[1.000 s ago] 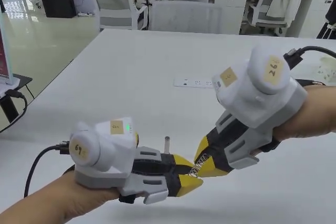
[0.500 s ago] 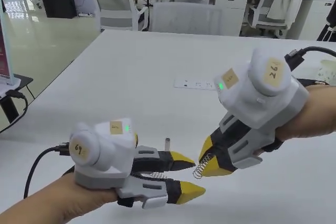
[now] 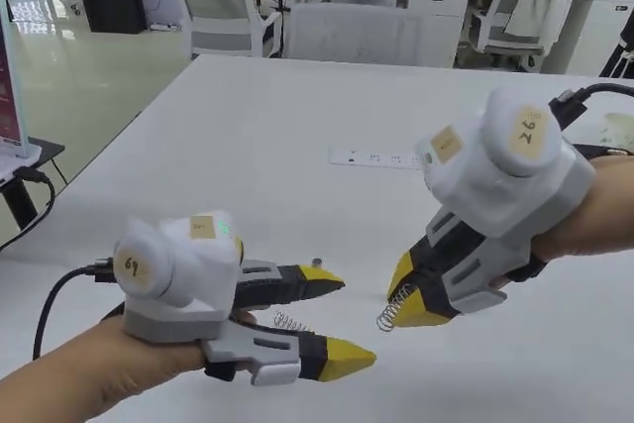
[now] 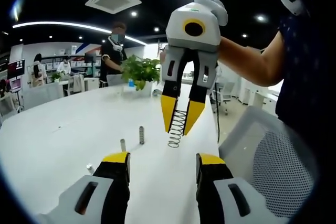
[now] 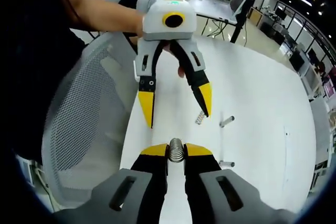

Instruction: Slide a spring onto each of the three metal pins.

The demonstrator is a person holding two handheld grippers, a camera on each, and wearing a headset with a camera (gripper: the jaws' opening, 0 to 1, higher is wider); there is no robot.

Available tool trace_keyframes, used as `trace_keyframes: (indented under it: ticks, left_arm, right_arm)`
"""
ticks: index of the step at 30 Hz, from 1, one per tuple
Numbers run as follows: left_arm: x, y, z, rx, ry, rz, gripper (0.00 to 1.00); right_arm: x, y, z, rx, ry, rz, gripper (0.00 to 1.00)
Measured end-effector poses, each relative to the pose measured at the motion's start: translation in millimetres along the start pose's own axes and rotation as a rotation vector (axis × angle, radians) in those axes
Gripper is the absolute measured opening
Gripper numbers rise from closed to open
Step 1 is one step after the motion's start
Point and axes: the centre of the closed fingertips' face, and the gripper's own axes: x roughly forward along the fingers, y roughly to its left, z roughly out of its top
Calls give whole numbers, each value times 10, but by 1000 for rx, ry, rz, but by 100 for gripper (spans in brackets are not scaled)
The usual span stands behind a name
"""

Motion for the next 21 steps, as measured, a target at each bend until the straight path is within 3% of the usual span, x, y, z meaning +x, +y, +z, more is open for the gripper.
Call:
trace_keyframes:
  ticks: [12, 21]
  left_arm:
    - [-235, 85, -67, -25, -3, 62, 51]
    - [-395, 97, -156, -44, -8, 98, 52]
  right_arm:
    - [1, -31, -78, 10, 26, -5, 8]
    - [-69, -132, -253, 49, 59, -35, 9]
